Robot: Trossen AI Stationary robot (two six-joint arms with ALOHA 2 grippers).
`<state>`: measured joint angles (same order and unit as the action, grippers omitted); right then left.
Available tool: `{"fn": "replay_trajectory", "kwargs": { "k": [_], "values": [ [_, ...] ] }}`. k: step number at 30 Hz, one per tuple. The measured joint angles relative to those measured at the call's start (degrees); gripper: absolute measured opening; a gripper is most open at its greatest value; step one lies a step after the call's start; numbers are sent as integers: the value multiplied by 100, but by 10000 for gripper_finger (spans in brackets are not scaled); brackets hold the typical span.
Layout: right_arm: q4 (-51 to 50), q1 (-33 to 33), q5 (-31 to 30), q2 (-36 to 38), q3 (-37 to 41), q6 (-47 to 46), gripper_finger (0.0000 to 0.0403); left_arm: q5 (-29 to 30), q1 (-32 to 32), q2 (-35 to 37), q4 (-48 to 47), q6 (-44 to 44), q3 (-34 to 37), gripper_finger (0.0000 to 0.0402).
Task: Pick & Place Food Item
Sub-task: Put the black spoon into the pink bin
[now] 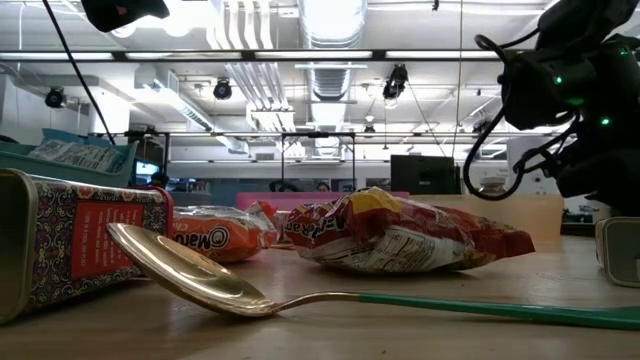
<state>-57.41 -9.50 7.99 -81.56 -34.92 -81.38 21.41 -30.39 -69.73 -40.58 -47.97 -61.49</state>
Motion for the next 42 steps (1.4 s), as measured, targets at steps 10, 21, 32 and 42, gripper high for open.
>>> {"fn": "replay_trajectory", "kwargs": {
  "k": [10, 21, 32, 42],
  "values": [
    [429, -2, 9, -2, 78, 57, 135, 0, 0, 0, 0, 15, 0, 201],
    [697, -4, -22, -4, 83, 349, 17, 0, 0, 0, 0, 13, 0, 201],
    [908, -342, -839, -17, -351, 570, 13, 0, 0, 0, 4, 13, 0, 201],
    [879, -415, -1500, 5, -1286, 1038, 13, 0, 0, 0, 4, 11, 0, 201]
  ]
}}
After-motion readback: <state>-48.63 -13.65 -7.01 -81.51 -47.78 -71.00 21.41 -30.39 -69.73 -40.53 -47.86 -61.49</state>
